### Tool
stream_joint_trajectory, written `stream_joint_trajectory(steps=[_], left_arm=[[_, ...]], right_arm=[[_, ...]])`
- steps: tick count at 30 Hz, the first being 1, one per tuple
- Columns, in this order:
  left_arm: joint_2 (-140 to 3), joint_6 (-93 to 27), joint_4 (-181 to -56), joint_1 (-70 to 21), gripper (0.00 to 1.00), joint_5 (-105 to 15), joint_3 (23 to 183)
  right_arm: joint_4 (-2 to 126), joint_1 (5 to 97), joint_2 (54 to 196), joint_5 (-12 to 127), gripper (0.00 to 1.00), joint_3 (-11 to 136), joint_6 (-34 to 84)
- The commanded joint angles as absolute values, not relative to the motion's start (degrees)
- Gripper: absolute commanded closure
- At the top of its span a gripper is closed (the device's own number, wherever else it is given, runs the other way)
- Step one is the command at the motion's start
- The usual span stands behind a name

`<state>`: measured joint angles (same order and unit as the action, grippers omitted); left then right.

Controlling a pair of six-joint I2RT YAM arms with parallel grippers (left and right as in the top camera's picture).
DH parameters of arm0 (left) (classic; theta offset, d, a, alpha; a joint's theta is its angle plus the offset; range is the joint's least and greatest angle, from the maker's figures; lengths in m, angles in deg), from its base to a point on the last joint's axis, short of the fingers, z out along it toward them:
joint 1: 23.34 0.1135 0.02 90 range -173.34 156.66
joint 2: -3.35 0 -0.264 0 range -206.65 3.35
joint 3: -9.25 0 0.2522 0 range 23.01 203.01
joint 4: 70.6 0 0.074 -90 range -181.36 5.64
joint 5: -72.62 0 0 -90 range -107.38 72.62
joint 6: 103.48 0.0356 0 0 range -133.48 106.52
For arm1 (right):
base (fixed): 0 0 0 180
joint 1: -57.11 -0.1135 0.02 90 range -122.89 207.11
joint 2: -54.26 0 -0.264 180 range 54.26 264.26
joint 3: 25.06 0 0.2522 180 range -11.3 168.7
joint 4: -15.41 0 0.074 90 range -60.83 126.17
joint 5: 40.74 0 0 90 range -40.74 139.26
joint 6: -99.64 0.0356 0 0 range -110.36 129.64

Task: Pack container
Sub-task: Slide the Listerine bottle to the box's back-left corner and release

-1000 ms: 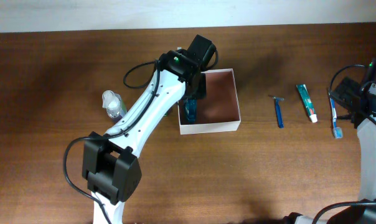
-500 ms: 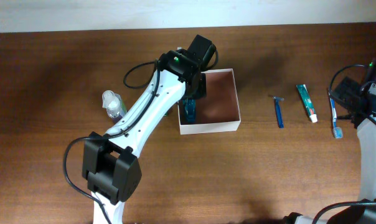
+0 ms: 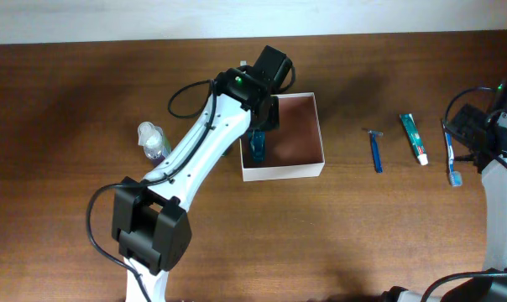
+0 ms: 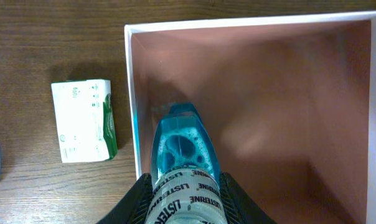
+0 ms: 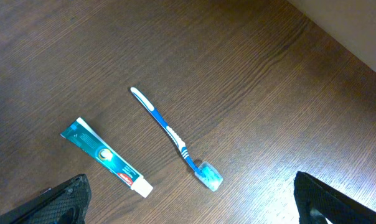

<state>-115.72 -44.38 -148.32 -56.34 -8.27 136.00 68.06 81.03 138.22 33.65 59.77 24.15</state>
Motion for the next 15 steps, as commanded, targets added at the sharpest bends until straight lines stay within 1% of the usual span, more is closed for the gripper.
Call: stream_joint_trajectory(steps=[1, 5, 15], left_arm=[[-115.94, -43.39, -147.73, -56.18, 0.92, -5.1, 139.47], [-115.94, -42.34, -146.25, -56.18, 0.92, -2.77, 140.85], [-115.94, -40.81, -142.86, -55.03, 0.92, -2.35, 140.83]], right_arm=[[67.91, 81.18, 138.33, 32.49, 0.01, 60.27, 23.8], [67.91, 81.18, 138.33, 32.49, 0.01, 60.27, 23.8], [67.91, 81.18, 138.33, 32.49, 0.02, 60.27, 23.8]])
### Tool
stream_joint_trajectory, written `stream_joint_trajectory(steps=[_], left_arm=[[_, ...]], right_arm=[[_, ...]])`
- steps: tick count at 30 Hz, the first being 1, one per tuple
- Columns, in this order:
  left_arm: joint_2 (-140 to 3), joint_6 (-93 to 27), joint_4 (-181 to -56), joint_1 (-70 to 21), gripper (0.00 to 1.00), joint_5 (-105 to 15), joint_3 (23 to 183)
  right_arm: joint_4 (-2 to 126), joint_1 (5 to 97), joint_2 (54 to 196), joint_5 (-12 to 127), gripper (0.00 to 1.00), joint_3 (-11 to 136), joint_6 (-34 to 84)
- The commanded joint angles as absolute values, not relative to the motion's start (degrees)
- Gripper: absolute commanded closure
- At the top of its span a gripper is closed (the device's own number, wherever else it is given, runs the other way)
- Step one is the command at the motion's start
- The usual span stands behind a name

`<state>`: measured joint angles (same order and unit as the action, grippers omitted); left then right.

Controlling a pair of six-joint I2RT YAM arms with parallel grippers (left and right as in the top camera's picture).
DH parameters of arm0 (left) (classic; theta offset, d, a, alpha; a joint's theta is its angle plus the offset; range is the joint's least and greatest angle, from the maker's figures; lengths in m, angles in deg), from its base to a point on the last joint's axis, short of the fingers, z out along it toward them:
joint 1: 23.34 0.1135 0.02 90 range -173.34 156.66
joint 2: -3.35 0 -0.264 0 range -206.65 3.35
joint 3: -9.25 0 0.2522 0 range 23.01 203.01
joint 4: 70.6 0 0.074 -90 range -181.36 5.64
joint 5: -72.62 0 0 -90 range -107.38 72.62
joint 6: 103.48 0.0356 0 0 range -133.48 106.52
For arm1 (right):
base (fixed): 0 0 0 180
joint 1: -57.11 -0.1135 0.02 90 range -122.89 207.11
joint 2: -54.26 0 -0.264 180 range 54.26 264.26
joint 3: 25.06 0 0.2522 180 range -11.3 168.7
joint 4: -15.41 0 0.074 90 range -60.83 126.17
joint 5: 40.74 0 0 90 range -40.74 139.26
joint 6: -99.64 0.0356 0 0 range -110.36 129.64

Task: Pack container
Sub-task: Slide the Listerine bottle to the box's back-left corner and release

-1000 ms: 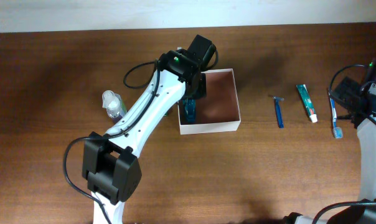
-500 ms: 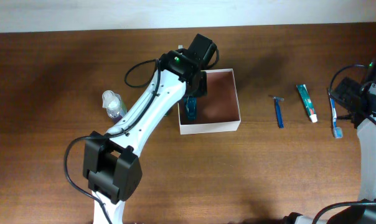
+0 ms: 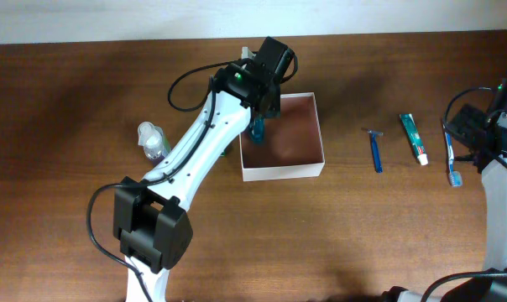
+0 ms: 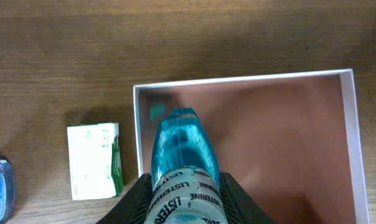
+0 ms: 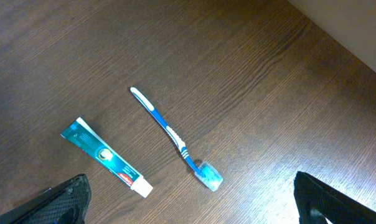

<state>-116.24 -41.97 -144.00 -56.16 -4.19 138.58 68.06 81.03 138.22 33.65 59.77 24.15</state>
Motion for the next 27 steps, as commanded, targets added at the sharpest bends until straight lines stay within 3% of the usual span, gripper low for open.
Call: stream_joint_trajectory(steps=[1, 27], left_arm=[[-115.96, -40.81, -142.71, -54.59, 0.92, -2.33, 140.85], [-119.54, -40.16, -141.86, -52.42, 0.91, -3.18, 140.83]], right_arm=[[67.91, 81.18, 138.33, 32.49, 0.02, 60.27, 23.8], [67.91, 81.18, 138.33, 32.49, 0.01, 60.27, 23.8]])
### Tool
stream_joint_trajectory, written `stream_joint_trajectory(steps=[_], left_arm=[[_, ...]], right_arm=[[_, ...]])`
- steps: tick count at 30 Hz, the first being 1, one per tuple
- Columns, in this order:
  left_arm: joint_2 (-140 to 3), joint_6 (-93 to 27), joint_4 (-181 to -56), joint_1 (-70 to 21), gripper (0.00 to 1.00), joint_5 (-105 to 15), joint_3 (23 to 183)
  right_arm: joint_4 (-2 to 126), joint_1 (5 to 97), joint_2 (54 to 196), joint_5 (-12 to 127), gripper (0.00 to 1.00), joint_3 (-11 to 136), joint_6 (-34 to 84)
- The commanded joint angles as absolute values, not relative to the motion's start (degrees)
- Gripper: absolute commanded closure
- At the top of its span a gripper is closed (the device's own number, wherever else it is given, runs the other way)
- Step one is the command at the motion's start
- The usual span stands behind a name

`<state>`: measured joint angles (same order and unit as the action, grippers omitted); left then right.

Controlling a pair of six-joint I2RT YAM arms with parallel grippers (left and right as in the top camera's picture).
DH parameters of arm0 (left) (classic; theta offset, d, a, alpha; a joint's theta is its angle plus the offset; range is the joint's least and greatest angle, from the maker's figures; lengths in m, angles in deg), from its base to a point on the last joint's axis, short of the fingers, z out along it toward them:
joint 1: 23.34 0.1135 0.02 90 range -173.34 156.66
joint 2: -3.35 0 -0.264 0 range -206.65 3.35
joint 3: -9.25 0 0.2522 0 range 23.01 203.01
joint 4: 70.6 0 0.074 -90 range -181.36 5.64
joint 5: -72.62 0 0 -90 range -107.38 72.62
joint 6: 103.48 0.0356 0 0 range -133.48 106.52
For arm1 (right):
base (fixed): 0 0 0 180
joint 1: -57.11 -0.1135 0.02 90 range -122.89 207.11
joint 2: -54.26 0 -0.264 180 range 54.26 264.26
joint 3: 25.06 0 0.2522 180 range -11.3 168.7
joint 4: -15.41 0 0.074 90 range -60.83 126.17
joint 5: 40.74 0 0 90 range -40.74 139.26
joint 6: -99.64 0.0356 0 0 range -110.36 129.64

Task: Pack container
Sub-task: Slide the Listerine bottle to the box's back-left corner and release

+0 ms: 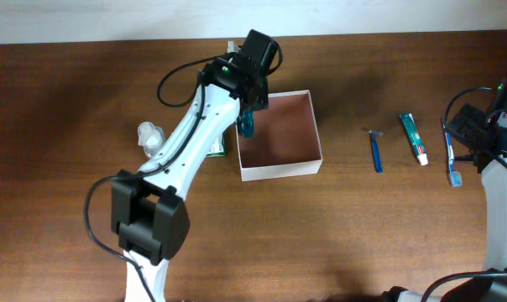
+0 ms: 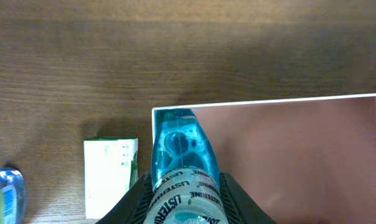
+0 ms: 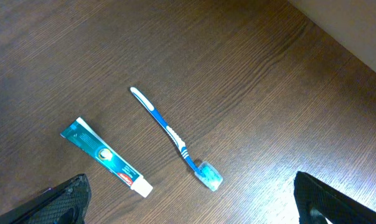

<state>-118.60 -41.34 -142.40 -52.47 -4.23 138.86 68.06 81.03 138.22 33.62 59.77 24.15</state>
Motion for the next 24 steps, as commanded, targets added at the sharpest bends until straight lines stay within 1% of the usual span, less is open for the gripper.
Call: stream_joint_trajectory(steps=[1, 5, 7, 9, 13, 24], left_arm=[[-119.54, -40.16, -141.81, -52.42, 0.91, -3.18, 140.83], [-119.54, -40.16, -141.77, -52.42, 0.9, -3.18, 140.83], [-119.54, -39.81, -141.77, -52.42, 0.83, -3.18, 140.83], [-119.54, -39.24, -141.77, -52.42, 0.73, -3.18, 140.83], [-119.54, -37.69, -141.42, -52.42, 0.56, -3.18, 140.83], [-119.46, -34.04, -139.82, -52.42, 0.28, -3.16, 141.22]], right_arm=[[67.91, 81.18, 138.33, 32.49, 0.01, 60.27, 23.8], [67.91, 81.18, 138.33, 32.49, 0.02, 60.27, 23.8], [67.91, 81.18, 138.33, 32.49, 0.01, 60.27, 23.8], [67.89, 81.18, 138.33, 32.49, 0.01, 60.27, 23.8], [67.91, 81.18, 138.33, 32.49, 0.01, 60.27, 23.8], [67.91, 81.18, 138.33, 32.49, 0.01, 60.27, 23.8]])
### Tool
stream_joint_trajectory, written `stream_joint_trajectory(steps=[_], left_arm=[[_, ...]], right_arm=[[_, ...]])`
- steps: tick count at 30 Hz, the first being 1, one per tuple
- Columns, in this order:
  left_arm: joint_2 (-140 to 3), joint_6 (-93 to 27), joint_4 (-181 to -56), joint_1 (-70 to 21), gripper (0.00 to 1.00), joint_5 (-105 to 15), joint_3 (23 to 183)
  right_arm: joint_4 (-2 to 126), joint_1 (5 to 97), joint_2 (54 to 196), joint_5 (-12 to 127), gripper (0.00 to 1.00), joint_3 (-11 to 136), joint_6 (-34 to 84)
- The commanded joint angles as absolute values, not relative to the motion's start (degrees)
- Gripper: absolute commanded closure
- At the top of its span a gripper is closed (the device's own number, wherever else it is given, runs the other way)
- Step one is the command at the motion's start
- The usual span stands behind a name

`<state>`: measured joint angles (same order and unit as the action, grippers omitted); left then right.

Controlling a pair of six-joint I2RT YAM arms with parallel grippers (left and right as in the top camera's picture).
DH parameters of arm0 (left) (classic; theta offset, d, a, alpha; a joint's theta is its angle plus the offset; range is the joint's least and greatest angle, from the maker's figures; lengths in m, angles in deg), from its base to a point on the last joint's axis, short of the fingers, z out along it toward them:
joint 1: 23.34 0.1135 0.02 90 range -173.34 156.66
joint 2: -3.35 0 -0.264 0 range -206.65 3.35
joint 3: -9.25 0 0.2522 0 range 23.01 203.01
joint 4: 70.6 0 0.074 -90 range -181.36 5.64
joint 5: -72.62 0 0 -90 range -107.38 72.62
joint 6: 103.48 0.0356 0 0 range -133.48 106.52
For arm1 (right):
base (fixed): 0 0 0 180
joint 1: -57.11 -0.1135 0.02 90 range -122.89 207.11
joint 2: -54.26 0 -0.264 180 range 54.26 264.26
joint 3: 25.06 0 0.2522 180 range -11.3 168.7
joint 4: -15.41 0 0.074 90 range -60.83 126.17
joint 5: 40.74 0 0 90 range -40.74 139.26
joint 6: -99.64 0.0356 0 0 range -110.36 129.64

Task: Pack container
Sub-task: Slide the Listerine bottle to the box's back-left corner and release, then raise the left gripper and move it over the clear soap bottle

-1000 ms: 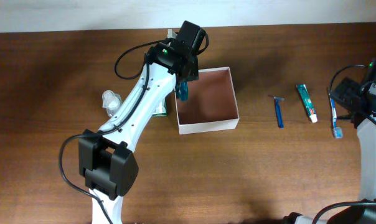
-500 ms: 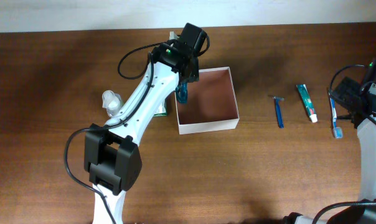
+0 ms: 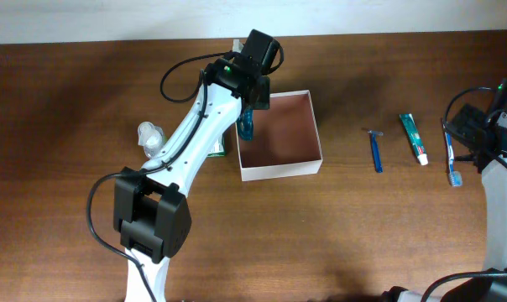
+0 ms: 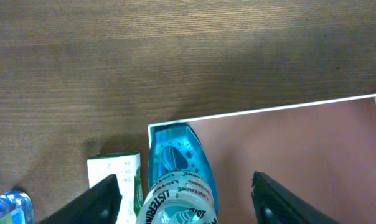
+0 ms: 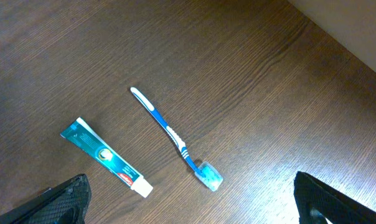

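Note:
A blue Listerine mouthwash bottle (image 4: 175, 168) stands tilted at the back-left corner of the white box (image 4: 269, 107), against its left wall. My left gripper (image 4: 187, 202) is open around the bottle, with both fingers well clear of its sides. From overhead the bottle (image 3: 245, 124) shows at the box's left edge under the left arm. The brown inside of the box (image 3: 280, 172) holds nothing else that I can see. My right gripper (image 5: 203, 199) hangs open above the toothbrush (image 5: 175, 140) and the toothpaste tube (image 5: 106, 157).
A green-and-white soap box (image 3: 220, 149) lies just left of the white box, and a small clear bottle (image 3: 150, 137) lies further left. A blue razor (image 3: 376, 151) lies right of the box, before the toothpaste (image 3: 414, 137) and toothbrush (image 3: 451, 157).
My left gripper has opened and let go of the mouthwash bottle, which now leans slightly at the box's back-left corner. The right arm has not moved.
My left gripper was shut on the mouthwash bottle low inside the box by its left wall. Then it held the bottle higher, then at the back-left corner. Now the fingers are spread and the bottle stands free there.

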<state>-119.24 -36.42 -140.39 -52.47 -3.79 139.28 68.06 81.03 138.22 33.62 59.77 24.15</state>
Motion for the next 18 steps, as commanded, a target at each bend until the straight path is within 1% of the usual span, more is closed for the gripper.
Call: stream_joint_trajectory(steps=[1, 7, 8, 9, 10, 12, 18], left_arm=[[-119.44, -32.86, -139.56, -52.42, 0.26, -3.12, 141.79], [-118.65, -31.35, -143.04, -52.4, 0.13, -2.92, 151.73], [-118.5, -31.35, -144.32, -52.32, 0.13, -2.92, 153.85], [-118.36, -31.37, -146.18, -52.23, 0.05, -2.92, 156.48], [-118.23, -31.37, -148.06, -52.01, 0.02, -2.92, 158.95], [-118.01, -31.37, -152.35, -51.49, 0.01, -2.88, 163.62], [-117.71, -31.39, -168.04, -48.18, 0.01, -1.02, 173.77]], right_arm=[[67.91, 81.18, 138.33, 32.49, 0.01, 60.27, 23.8], [67.91, 81.18, 138.33, 32.49, 0.02, 60.27, 23.8], [67.91, 81.18, 138.33, 32.49, 0.01, 60.27, 23.8], [67.91, 81.18, 138.33, 32.49, 0.01, 60.27, 23.8], [67.91, 81.18, 138.33, 32.49, 0.02, 60.27, 23.8], [67.91, 81.18, 138.33, 32.49, 0.02, 60.27, 23.8], [67.91, 81.18, 138.33, 32.49, 0.02, 60.27, 23.8]])
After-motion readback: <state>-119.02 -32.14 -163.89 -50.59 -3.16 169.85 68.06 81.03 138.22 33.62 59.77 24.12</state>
